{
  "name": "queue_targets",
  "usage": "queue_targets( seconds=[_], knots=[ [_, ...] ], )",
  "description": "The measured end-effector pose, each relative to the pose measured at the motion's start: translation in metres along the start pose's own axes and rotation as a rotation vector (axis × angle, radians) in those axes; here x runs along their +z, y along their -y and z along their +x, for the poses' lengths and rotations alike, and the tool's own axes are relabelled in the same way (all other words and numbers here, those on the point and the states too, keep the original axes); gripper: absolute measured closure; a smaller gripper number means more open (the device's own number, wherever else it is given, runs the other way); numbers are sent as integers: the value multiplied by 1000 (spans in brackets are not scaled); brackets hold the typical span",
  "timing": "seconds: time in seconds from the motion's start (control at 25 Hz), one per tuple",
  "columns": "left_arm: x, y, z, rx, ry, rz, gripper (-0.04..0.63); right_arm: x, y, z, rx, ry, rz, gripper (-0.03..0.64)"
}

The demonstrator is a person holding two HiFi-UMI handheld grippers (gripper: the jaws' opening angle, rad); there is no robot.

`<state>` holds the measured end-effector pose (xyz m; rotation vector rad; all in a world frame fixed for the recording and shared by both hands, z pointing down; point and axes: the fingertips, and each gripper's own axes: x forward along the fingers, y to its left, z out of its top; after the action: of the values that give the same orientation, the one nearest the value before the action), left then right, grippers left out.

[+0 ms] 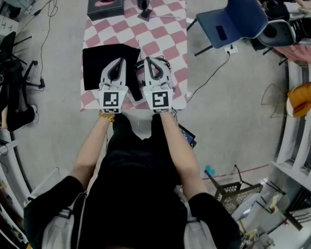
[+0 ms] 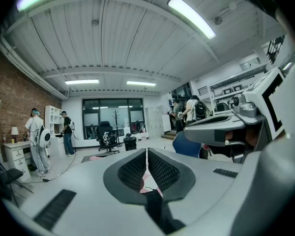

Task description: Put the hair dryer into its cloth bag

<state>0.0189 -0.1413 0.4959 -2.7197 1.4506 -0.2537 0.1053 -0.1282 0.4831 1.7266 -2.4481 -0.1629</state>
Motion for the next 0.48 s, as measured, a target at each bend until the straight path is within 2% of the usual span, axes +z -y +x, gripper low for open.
queue_targets(
  seconds=[0.12,0.28,0.48],
  knots=[
    [-13,0,2,2,-28,-10,576,-11,-7,5,40,0,3,600],
    [-41,7,6,-25,-104,-9,568,-38,-19,15,129,-70,-70,598],
    [-90,15,8,-68,-246,-21,480,-68,-29,22,235,-133,-113,598]
  ],
)
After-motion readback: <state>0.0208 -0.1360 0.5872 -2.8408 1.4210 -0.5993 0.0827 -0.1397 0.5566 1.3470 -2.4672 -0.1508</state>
